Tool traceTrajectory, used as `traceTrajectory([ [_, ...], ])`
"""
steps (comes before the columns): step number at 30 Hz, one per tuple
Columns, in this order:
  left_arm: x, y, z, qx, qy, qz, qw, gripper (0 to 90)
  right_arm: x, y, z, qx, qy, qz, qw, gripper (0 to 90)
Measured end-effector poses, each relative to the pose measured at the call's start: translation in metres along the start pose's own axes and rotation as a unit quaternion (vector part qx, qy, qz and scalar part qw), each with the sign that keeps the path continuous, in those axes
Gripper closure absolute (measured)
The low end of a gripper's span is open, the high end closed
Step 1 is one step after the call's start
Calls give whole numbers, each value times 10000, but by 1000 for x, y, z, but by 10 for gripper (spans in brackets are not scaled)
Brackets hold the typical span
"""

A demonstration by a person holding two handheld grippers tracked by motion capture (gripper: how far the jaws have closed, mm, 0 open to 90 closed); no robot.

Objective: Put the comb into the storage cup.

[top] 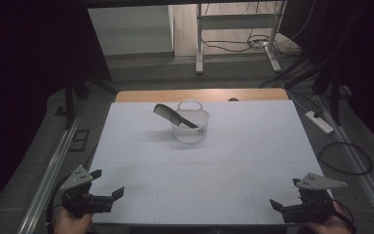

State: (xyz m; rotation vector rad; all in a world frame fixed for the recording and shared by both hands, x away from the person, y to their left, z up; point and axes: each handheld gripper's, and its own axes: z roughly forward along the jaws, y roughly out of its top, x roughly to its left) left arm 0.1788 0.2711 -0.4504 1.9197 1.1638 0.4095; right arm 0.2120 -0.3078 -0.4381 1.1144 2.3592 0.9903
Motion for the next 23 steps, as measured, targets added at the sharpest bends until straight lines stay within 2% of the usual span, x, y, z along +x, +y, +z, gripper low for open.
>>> traceTrajectory([
  [11,-6,-17,-10,146,26,-27,9999,0,0,0,0,0,-37,54,10000,0],
  [15,-8,-20,-13,83,54,-15,9999,0,0,0,0,2,-47,58,10000,0],
  [19,-9,-21,-15,101,148,-9,9998,0,-1,0,0,6,-57,62,10000,0],
  [23,-8,-21,-14,137,138,-63,9998,0,-1,0,1,34,-73,48,10000,0],
])
